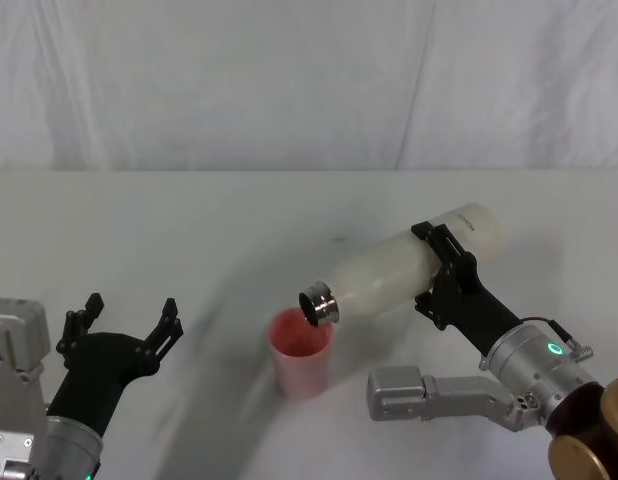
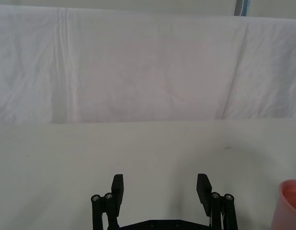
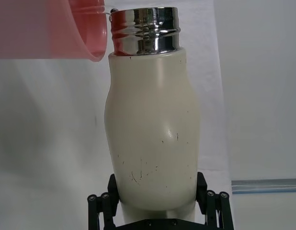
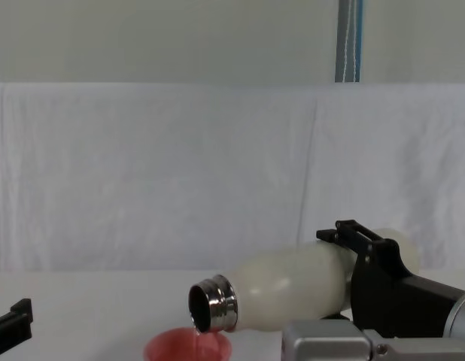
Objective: Grasp the thermos with one hand and pour water into the cup lid.
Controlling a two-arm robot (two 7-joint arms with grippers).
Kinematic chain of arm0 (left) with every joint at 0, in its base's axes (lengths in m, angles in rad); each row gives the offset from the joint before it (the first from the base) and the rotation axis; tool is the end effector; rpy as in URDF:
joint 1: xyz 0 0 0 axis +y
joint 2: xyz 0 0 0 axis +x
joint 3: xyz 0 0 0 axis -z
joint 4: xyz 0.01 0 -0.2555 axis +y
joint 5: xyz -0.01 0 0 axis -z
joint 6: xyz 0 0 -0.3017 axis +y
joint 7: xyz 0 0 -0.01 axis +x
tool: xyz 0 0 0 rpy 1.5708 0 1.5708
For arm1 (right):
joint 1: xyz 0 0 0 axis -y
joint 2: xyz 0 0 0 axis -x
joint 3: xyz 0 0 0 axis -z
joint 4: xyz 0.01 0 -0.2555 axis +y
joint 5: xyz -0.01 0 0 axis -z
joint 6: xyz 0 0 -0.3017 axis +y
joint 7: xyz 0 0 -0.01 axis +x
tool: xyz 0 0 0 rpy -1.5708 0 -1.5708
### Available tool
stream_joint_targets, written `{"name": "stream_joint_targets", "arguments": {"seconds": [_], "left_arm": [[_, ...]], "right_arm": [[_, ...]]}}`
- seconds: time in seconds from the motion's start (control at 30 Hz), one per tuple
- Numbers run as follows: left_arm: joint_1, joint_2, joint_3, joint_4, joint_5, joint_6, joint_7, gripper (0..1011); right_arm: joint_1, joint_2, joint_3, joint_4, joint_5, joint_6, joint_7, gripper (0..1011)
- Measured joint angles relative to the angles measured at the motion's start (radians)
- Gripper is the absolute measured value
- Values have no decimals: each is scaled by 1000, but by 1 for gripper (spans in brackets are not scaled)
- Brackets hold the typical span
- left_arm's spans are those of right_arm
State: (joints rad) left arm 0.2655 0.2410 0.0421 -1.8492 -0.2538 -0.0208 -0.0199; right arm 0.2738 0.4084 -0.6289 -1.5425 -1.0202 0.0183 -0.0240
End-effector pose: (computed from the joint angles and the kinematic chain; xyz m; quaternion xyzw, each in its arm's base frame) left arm 0.2547 0.0301 -0.2529 -0.0174 0.0064 0.6616 0.7496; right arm 0.3386 0.0644 -0.2444 -0.3410 -0.5938 -0.3576 0.6351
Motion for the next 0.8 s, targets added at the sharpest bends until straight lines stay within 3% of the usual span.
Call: {"name": "stream_joint_targets", "arguments": {"seconds": [0.8], "left_arm": [[0, 0, 0, 0, 0, 0, 0, 1001]], "right_arm": [[-3, 1, -2, 6, -6, 4, -2, 957]]}}
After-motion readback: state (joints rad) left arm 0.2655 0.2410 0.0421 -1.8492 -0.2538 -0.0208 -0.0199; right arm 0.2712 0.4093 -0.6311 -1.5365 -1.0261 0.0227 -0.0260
